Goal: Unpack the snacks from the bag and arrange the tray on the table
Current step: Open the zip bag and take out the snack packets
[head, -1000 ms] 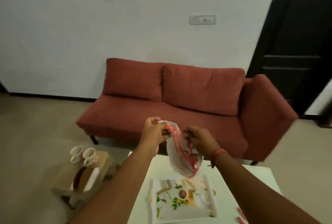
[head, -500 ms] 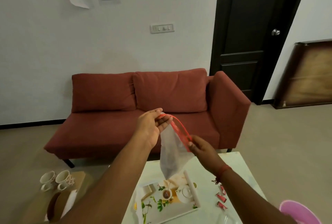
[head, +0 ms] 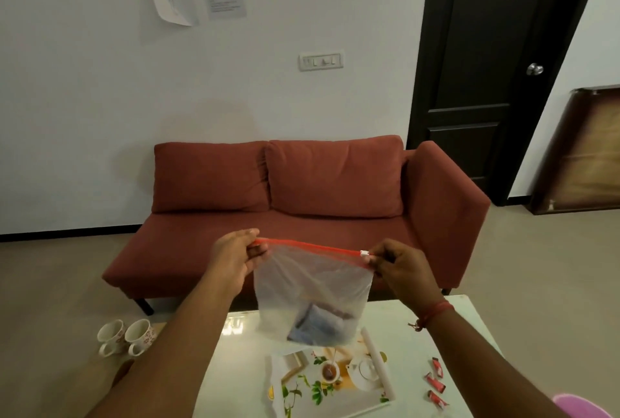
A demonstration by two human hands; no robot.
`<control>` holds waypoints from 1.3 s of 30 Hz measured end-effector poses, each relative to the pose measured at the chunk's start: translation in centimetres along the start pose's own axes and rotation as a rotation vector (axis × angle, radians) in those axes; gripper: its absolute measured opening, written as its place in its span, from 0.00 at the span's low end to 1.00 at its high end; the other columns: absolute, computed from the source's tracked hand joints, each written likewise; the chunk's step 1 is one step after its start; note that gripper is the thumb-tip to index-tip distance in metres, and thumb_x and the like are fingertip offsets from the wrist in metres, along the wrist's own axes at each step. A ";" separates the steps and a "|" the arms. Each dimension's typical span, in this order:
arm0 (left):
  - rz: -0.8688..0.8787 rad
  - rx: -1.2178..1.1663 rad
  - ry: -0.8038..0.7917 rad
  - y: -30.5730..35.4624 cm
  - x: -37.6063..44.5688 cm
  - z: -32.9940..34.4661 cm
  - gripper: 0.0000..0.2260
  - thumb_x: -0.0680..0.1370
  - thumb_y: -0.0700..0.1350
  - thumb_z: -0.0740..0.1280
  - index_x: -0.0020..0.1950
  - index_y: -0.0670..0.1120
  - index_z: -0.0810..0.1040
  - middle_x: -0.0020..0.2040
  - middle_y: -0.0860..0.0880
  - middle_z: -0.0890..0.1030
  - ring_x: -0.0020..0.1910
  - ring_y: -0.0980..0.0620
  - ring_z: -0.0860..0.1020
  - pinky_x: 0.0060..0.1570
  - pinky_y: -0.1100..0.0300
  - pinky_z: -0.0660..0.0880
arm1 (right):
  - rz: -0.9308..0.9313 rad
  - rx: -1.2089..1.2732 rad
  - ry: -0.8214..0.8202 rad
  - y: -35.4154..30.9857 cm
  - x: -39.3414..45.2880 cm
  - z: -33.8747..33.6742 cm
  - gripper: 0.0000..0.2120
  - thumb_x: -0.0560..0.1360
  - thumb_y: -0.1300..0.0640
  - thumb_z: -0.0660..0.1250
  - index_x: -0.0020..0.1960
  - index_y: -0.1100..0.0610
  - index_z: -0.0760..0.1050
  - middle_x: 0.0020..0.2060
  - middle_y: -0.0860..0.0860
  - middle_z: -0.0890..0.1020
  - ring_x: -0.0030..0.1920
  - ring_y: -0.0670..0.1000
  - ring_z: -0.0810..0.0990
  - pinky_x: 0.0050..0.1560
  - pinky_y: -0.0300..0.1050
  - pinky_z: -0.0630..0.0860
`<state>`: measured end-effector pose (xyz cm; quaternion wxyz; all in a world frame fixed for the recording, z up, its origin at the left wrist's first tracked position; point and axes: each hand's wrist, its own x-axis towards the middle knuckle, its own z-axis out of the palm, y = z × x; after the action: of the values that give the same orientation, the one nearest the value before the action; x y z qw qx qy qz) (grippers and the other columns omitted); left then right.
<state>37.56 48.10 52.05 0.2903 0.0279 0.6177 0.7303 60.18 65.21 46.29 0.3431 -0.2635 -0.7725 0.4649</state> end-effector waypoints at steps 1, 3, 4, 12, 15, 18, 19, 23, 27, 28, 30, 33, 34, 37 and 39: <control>0.008 0.132 0.010 -0.1 0.6 -1.0 0.04 0.80 0.36 0.63 0.51 0.39 0.77 0.40 0.41 0.76 0.34 0.49 0.76 0.34 0.54 0.83 | -0.029 -0.038 -0.026 -0.8 0.5 0.3 0.07 0.74 0.66 0.71 0.39 0.57 0.81 0.31 0.48 0.83 0.31 0.46 0.79 0.35 0.41 0.79; 0.109 0.545 0.035 -0.3 1.8 -2.6 0.05 0.81 0.40 0.63 0.48 0.42 0.78 0.45 0.41 0.79 0.38 0.47 0.78 0.40 0.50 0.82 | -0.095 -0.094 -0.082 -2.2 1.3 0.8 0.07 0.75 0.67 0.69 0.41 0.58 0.82 0.33 0.49 0.84 0.33 0.47 0.81 0.38 0.44 0.81; 0.205 0.825 0.049 -0.4 2.1 -3.1 0.06 0.81 0.43 0.63 0.48 0.44 0.79 0.50 0.41 0.80 0.43 0.46 0.78 0.46 0.50 0.80 | -0.123 -0.115 -0.100 -2.9 1.7 1.0 0.08 0.75 0.67 0.69 0.42 0.57 0.82 0.34 0.49 0.84 0.33 0.47 0.81 0.38 0.44 0.81; 0.802 1.011 -0.472 2.8 -2.6 3.0 0.12 0.80 0.48 0.66 0.61 0.48 0.79 0.57 0.53 0.78 0.53 0.60 0.76 0.49 0.75 0.69 | -0.235 -0.153 -0.184 -7.2 3.9 2.3 0.09 0.76 0.68 0.68 0.41 0.57 0.81 0.33 0.51 0.83 0.34 0.51 0.82 0.39 0.43 0.82; 0.875 1.090 -0.553 2.9 -3.3 5.4 0.07 0.78 0.48 0.67 0.54 0.48 0.81 0.48 0.54 0.81 0.45 0.59 0.78 0.43 0.66 0.73 | -0.282 -0.177 -0.167 -7.9 4.6 2.3 0.07 0.75 0.68 0.69 0.42 0.58 0.82 0.34 0.49 0.84 0.35 0.49 0.82 0.39 0.43 0.82; 0.945 1.059 -0.495 2.9 -2.7 6.3 0.04 0.77 0.48 0.69 0.49 0.48 0.80 0.44 0.54 0.81 0.42 0.58 0.78 0.41 0.61 0.75 | -0.288 -0.156 -0.116 -8.3 5.1 2.0 0.04 0.75 0.65 0.71 0.43 0.59 0.82 0.35 0.50 0.84 0.35 0.48 0.82 0.40 0.43 0.82; 0.960 1.046 -0.496 3.0 -2.5 6.5 0.04 0.77 0.48 0.69 0.48 0.48 0.80 0.44 0.54 0.81 0.41 0.58 0.77 0.40 0.62 0.74 | -0.278 -0.144 -0.101 -8.4 5.3 1.9 0.04 0.75 0.66 0.70 0.44 0.59 0.82 0.36 0.50 0.84 0.36 0.48 0.82 0.40 0.43 0.82; 1.029 1.118 -0.531 3.4 -1.8 7.2 0.03 0.78 0.47 0.67 0.50 0.49 0.79 0.44 0.55 0.79 0.40 0.59 0.76 0.39 0.66 0.70 | -0.270 -0.122 -0.066 -8.6 5.6 1.4 0.07 0.76 0.67 0.68 0.45 0.57 0.82 0.38 0.47 0.83 0.40 0.45 0.82 0.44 0.38 0.82; 1.062 1.186 -0.509 4.0 -0.6 7.0 0.02 0.78 0.49 0.67 0.48 0.51 0.78 0.44 0.56 0.78 0.41 0.57 0.76 0.41 0.58 0.74 | -0.289 -0.151 -0.007 -8.2 6.2 1.1 0.07 0.76 0.68 0.68 0.42 0.58 0.80 0.36 0.46 0.82 0.39 0.41 0.81 0.44 0.35 0.80; 1.054 1.189 -0.499 4.2 -0.2 6.6 0.02 0.78 0.48 0.67 0.47 0.52 0.78 0.44 0.56 0.78 0.41 0.56 0.76 0.42 0.57 0.74 | -0.273 -0.135 0.019 -8.0 6.5 0.8 0.06 0.76 0.68 0.68 0.42 0.60 0.80 0.36 0.47 0.82 0.39 0.41 0.80 0.44 0.37 0.80; 1.048 1.209 -0.470 4.5 0.9 5.4 0.01 0.77 0.47 0.68 0.47 0.51 0.78 0.44 0.55 0.79 0.42 0.55 0.76 0.43 0.55 0.74 | -0.231 -0.098 0.061 -7.6 6.9 -0.2 0.05 0.76 0.68 0.67 0.43 0.62 0.80 0.36 0.51 0.83 0.38 0.41 0.80 0.45 0.39 0.81; 1.014 1.232 -0.409 4.8 2.8 2.7 0.04 0.76 0.45 0.68 0.44 0.53 0.76 0.43 0.55 0.78 0.42 0.55 0.76 0.43 0.54 0.74 | -0.166 -0.086 0.104 -6.8 7.5 -2.0 0.06 0.77 0.67 0.66 0.43 0.60 0.79 0.37 0.52 0.83 0.38 0.43 0.81 0.44 0.40 0.81; 0.992 1.238 -0.389 4.8 3.4 1.7 0.05 0.76 0.44 0.69 0.43 0.54 0.75 0.42 0.56 0.77 0.41 0.55 0.75 0.42 0.55 0.74 | -0.144 -0.090 0.111 -6.6 7.7 -2.7 0.06 0.77 0.66 0.66 0.43 0.59 0.79 0.38 0.52 0.83 0.39 0.45 0.81 0.43 0.40 0.82; 0.952 1.235 -0.364 4.6 4.8 -0.7 0.08 0.76 0.44 0.69 0.42 0.56 0.74 0.41 0.57 0.76 0.40 0.58 0.74 0.40 0.58 0.70 | -0.128 -0.103 0.133 -6.0 8.5 -4.2 0.06 0.77 0.65 0.66 0.44 0.57 0.79 0.39 0.51 0.83 0.40 0.45 0.82 0.41 0.38 0.81; 0.906 1.214 -0.359 4.3 5.4 -1.4 0.08 0.77 0.44 0.69 0.41 0.56 0.74 0.41 0.57 0.77 0.41 0.59 0.74 0.39 0.60 0.70 | -0.141 -0.104 0.129 -5.9 8.9 -4.4 0.07 0.77 0.66 0.66 0.44 0.58 0.79 0.39 0.51 0.83 0.40 0.43 0.81 0.40 0.33 0.80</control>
<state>30.85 49.06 53.93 -0.0072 0.5495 0.7813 0.2959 57.52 71.55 55.57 0.4098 -0.2552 -0.7885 0.3810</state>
